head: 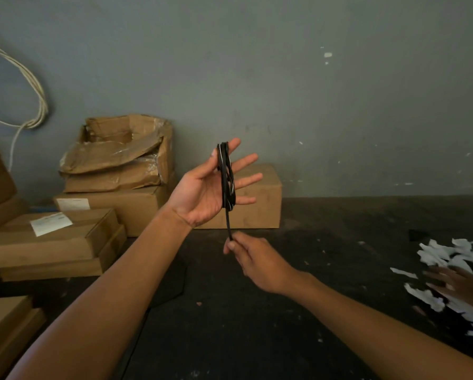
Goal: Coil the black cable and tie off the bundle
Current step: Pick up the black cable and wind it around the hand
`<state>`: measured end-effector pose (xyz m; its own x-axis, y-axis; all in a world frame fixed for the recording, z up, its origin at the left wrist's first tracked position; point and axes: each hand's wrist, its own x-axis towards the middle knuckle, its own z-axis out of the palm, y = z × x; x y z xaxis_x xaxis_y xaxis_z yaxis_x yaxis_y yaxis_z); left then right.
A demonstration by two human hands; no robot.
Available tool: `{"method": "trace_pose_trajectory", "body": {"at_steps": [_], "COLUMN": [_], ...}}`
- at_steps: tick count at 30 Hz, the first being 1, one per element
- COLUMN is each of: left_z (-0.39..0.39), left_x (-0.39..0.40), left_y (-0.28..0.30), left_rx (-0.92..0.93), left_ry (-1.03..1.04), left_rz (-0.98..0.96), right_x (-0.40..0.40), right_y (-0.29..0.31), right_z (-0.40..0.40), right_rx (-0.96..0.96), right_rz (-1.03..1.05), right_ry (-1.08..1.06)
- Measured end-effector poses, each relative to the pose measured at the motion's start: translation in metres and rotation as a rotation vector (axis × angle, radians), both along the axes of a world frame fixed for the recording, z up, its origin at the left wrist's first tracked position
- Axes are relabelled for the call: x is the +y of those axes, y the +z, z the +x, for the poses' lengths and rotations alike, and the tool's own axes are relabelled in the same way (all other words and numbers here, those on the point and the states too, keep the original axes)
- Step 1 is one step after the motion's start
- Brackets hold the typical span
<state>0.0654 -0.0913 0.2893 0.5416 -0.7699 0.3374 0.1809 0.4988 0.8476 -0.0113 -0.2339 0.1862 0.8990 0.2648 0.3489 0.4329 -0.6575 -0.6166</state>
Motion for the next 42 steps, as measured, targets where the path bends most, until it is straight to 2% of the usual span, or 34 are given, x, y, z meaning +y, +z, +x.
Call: {"method": "trace_pose_trajectory", "body": {"at_steps": [5,10,16,21,26,30,37,40,42], "left_z": [0.013,0.018,0.008,-0.006,-0.012,-0.022,-0.026,-0.029,-0.033], "left_x": [-0.001,0.0,-0.006,-0.013,-0.016,-0.015,-0.007,-0.006,-0.006], "left_y": [-0.021,-0.044,-0.059,-0.068,-0.077,-0.075,-0.065,-0.062,-0.059], "left_rx": [0.059,0.052,-0.012,-0.077,0.06,0.111,0.086,0.038,-0.057], "left_ry": [0.21,0.279,0.332,0.314,0.255,0.147,-0.022,-0.046,-0.006], "left_rz": [0.098,0.24,0.391,0.482,0.447,0.493,0.638,0.659,0.702], "right_x": [-0.002,-0.01,-0.019,-0.029,-0.039,-0.05,-0.063,-0.064,-0.065], "right_y": [0.005,0.027,0.056,0.071,0.072,0.072,0.073,0.069,0.068], "right_z": [-0.005,-0.017,-0.021,-0.018,-0.013,-0.008,-0.003,-0.001,-0.002], "right_rx": [0.0,-0.146,-0.282,-0.262,-0.297,-0.278,-0.113,-0.1,-0.089], "right_rz": [-0.201,-0.441,-0.564,-0.461,-0.376,-0.363,-0.354,-0.336,-0.305], "right_ry": [-0.088,-0.185,-0.222,-0.285,-0.362,-0.247,-0.01,0.025,0.043]}}
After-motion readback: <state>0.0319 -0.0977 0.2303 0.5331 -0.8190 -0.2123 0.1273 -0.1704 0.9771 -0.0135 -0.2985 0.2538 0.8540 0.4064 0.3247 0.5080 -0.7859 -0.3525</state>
